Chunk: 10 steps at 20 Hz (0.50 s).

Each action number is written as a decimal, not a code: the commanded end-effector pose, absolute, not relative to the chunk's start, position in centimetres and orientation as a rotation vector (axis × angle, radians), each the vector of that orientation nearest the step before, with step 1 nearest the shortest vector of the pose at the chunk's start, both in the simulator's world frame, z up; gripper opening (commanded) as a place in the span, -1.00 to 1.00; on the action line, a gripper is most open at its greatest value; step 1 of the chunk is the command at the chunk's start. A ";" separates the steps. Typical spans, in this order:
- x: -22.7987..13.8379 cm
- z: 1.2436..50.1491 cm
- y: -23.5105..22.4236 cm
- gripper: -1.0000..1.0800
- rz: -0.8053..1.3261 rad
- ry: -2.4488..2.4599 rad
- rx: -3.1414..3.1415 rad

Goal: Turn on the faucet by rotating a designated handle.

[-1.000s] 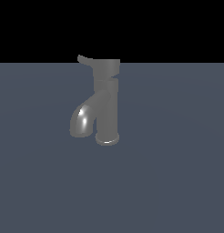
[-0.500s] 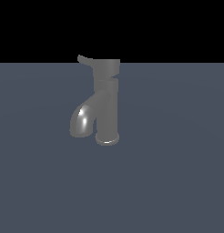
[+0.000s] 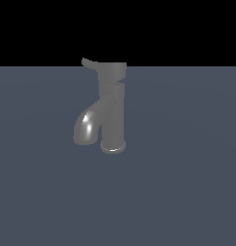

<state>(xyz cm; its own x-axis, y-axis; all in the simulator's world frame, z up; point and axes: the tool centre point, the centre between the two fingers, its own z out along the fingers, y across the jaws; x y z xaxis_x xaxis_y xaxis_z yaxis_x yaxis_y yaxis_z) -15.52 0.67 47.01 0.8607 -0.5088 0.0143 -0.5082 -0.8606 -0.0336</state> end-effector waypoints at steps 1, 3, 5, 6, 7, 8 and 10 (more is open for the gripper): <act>-14.4 46.6 0.9 -1.00 -0.032 0.911 -2.977; -13.6 46.2 1.1 -1.00 -0.030 0.981 -2.955; -12.7 45.8 1.3 -1.00 -0.027 1.050 -2.931; -12.3 45.6 1.4 -1.00 -0.026 1.085 -2.919; -11.9 45.4 1.4 -1.00 -0.025 1.119 -2.906; -11.4 45.2 1.5 -1.00 -0.023 1.153 -2.893; -10.6 44.7 1.7 -1.00 -0.021 1.221 -2.866</act>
<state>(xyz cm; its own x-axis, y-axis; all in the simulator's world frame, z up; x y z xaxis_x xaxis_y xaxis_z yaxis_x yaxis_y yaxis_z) -11.26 1.59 45.04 0.7186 -0.6954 0.0036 -0.6950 -0.7184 -0.0300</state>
